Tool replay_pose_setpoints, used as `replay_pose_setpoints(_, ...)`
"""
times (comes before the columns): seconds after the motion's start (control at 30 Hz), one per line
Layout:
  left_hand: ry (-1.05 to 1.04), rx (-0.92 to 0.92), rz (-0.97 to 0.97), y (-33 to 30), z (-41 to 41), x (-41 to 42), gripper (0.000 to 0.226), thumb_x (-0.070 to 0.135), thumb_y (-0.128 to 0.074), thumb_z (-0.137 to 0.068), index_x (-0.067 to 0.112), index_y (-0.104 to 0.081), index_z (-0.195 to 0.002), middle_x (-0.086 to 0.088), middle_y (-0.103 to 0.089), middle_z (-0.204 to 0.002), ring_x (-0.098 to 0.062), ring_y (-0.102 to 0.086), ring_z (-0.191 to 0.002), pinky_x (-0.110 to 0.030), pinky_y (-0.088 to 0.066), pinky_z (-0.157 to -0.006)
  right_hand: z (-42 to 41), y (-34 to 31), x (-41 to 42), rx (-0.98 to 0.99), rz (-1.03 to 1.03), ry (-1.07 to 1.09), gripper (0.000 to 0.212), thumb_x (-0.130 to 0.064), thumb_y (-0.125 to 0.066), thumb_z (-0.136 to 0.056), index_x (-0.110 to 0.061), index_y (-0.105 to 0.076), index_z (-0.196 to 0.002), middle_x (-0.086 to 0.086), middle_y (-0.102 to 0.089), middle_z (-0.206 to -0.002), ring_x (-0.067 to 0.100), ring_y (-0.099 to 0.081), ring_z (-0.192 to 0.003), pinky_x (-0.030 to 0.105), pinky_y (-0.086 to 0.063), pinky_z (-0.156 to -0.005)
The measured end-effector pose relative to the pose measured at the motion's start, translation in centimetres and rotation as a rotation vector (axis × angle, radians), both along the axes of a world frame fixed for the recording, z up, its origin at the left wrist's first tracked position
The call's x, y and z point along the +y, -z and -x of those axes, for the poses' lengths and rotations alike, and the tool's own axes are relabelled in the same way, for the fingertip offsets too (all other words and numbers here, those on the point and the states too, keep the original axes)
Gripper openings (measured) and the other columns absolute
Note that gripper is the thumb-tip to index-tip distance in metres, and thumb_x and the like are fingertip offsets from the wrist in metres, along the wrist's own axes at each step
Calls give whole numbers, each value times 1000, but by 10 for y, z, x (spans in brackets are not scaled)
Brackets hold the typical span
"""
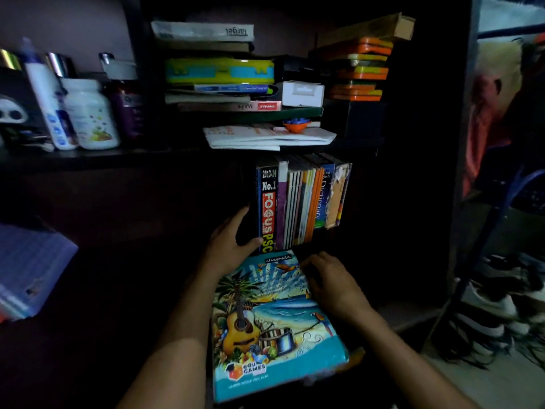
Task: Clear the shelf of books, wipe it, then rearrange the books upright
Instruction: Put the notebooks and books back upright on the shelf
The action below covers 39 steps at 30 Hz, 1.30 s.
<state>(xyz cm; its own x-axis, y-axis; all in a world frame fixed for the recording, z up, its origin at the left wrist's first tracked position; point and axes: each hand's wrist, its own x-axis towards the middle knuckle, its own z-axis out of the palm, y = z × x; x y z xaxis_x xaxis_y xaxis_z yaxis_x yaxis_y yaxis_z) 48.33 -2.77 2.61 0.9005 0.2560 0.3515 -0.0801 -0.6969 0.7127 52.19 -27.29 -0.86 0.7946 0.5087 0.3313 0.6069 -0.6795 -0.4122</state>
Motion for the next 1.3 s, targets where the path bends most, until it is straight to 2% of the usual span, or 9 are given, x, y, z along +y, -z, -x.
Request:
replay_pose_setpoints(0.17,-98,291,-51,22,59,17,69,67,-63,-86,34,-47,-144,-1,-54,-142,-24,-50,-130,-40,-45,-104,28,-5,-4,50,62,5,34,-14,-59,-93,-19,-59,-126,4,-55,-122,25,-53,-112,39,-45,-94)
replay_pose_setpoints(0.4,-471,323,-310,31,148,8,72,63,-54,-92,27,-36,-152,-5,-49,-148,-33,-42,-134,-41,-37,-107,82,2,46,-39,228,163,51,-21,-52,-90,-16,-42,-141,13,-48,-131,38,-45,-123,56,-32,-107)
replay_pose_setpoints(0.47,-482,298,-173,30,172,13,73,52,-65,-91,24,-36,-152,-11,-48,-146,-34,-44,-132,-37,-38,-107,91,1,69,15,240,182,53,-20,-47,-93,-20,-36,-145,15,-44,-137,40,-41,-128,61,-25,-112)
replay_pose_setpoints(0.63,-474,136,716,7,241,65,54,13,-83,-80,14,-57,-128,-7,-70,-111,-31,-69,-97,-27,-54,-73,125,-1,147,80,261,3,46,-27,-41,-99,-24,-36,-145,16,-39,-146,41,-34,-136,59,-21,-116)
replay_pose_setpoints(0.87,-343,179,702,4,317,91,50,16,-70,-93,32,-50,-136,0,-71,-125,-23,-67,-116,-44,-48,-106,137,-4,177,113,242,-35,49,-54,-34,-102,-26,-40,-141,14,-35,-147,38,-33,-136,57,-20,-117)
replay_pose_setpoints(1.0,-554,-93,688,23,318,88,69,54,-77,-77,50,-45,-139,6,-62,-139,-28,-60,-126,-59,-47,-105,140,-9,173,113,229,-55,53,-59,-36,-100,-27,-44,-141,13,-37,-148,36,-34,-137,53,-20,-116)
replay_pose_setpoints(1.13,-677,-255,562,7,331,73,87,62,-76,-75,37,-37,-149,15,-55,-143,-8,-54,-130,-35,-49,-105,140,-9,170,110,201,-224,48,-57,-36,-101,-32,-46,-140,2,-47,-144,25,-44,-134,48,-22,-118)
replay_pose_setpoints(1.23,-633,-54,397,6,334,66,41,37,-82,-82,30,-60,-117,15,-71,-108,-5,-68,-102,-11,-52,-78,144,-9,169,94,220,-359,47,-59,-33,-102,-39,-42,-143,-7,-45,-149,18,-40,-139,45,-17,-121)
replay_pose_setpoints(1.3,-669,-5,400,6,334,64,23,27,-77,-89,26,-62,-106,10,-72,-103,-11,-70,-98,-16,-52,-74,146,-8,169,93,242,-390,47,-59,-32,-102,-42,-41,-145,-9,-41,-153,16,-36,-142,46,-14,-122)
